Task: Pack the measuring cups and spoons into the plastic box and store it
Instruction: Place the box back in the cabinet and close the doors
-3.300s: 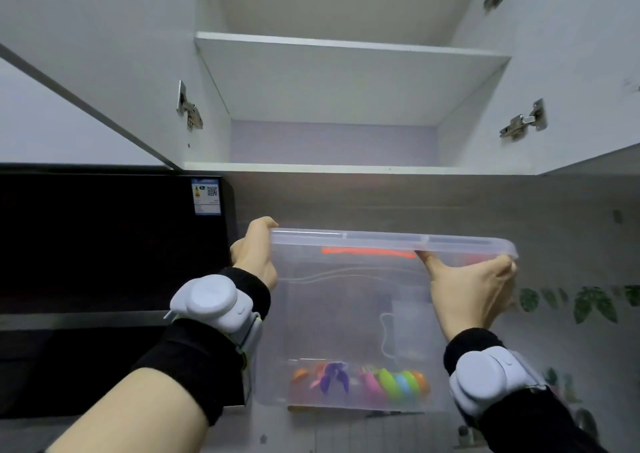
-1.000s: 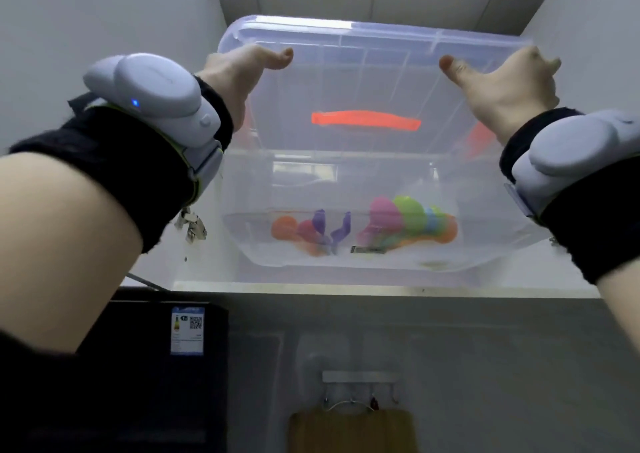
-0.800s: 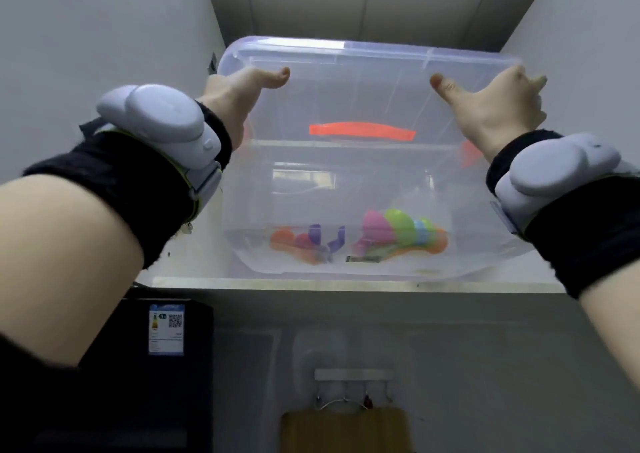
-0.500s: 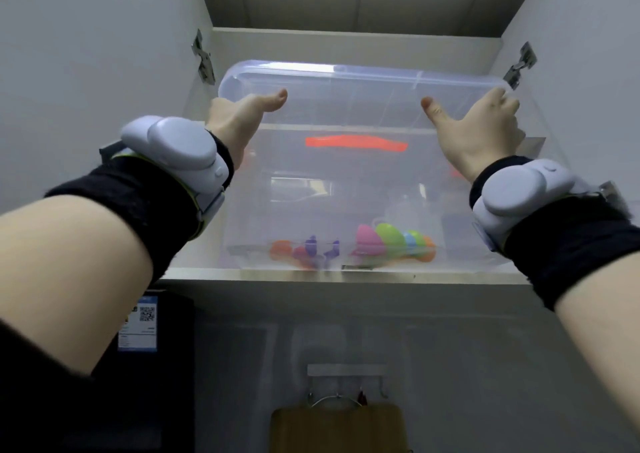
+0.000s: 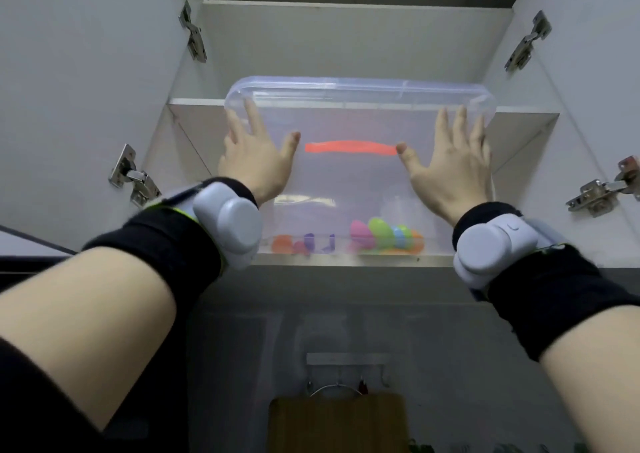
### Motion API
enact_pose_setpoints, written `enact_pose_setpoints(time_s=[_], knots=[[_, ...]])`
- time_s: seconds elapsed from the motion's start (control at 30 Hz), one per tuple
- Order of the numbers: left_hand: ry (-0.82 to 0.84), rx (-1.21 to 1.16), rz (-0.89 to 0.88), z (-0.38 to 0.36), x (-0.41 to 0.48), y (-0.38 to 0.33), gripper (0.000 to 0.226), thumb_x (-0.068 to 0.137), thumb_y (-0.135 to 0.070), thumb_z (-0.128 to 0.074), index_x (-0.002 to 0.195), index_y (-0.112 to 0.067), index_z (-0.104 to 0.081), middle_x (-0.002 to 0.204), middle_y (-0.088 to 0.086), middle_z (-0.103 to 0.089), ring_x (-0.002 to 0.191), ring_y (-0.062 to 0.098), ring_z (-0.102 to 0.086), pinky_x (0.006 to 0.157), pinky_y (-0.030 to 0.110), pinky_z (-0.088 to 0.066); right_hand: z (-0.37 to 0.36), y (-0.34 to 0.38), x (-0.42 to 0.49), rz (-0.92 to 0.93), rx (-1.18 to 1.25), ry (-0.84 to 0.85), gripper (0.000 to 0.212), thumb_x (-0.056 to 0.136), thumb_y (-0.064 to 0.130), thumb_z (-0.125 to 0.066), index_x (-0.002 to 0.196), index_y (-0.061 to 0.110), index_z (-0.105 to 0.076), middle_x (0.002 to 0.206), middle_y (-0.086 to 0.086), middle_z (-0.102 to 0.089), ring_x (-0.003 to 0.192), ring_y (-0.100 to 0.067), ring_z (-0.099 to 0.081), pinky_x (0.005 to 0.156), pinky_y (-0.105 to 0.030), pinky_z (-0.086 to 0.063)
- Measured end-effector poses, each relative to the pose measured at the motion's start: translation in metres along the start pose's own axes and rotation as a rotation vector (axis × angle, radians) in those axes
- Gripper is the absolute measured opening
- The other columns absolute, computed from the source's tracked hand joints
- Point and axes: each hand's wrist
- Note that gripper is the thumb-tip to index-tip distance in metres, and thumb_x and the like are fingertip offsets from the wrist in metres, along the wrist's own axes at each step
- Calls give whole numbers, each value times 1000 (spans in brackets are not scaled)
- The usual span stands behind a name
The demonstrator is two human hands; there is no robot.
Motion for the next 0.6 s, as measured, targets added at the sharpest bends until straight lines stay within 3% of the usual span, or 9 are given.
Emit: enact_pose_setpoints(time_s=[0.1, 0.2, 0.43, 0.6], knots=[[35, 166, -119, -16, -19, 8, 74, 95, -57, -22, 150, -20, 10, 158, 8, 20, 147, 33, 9, 118, 50, -7, -11, -2, -19, 52, -45, 42, 82, 89, 65, -28, 152, 17, -6, 160, -11, 2, 148, -30, 5, 119, -42, 2], [98, 219, -184, -32, -37, 16, 69, 96, -54, -20, 150, -25, 10, 158, 7, 21, 145, 31, 19, 119, 49, 2, -22, -4, -39, 89, -62, 100, 81, 89, 64, -28, 152, 19, -3, 160, -11, 6, 148, -28, 8, 119, -40, 5], [321, 253, -214, -50, -58, 31, 63, 98, -45, -21, 149, -28, 12, 157, 6, 24, 145, 28, 20, 120, 42, 5, -44, -16, -70, 48, -76, 309, 72, 94, 57, -27, 151, 23, 1, 159, -7, 12, 148, -25, 11, 119, -39, 4], [441, 243, -191, -51, -64, 40, 56, 100, -41, -16, 151, -27, 0, 160, 5, 11, 148, 28, 5, 121, 40, -5, -42, -14, -70, 23, -49, 458, 66, 95, 57, -21, 151, 24, -8, 160, -5, 6, 148, -23, 4, 120, -39, -4]])
Point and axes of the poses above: each hand's wrist, its own x-axis towards the middle knuckle, its own z-axis out of the back of the hand, y = z × x
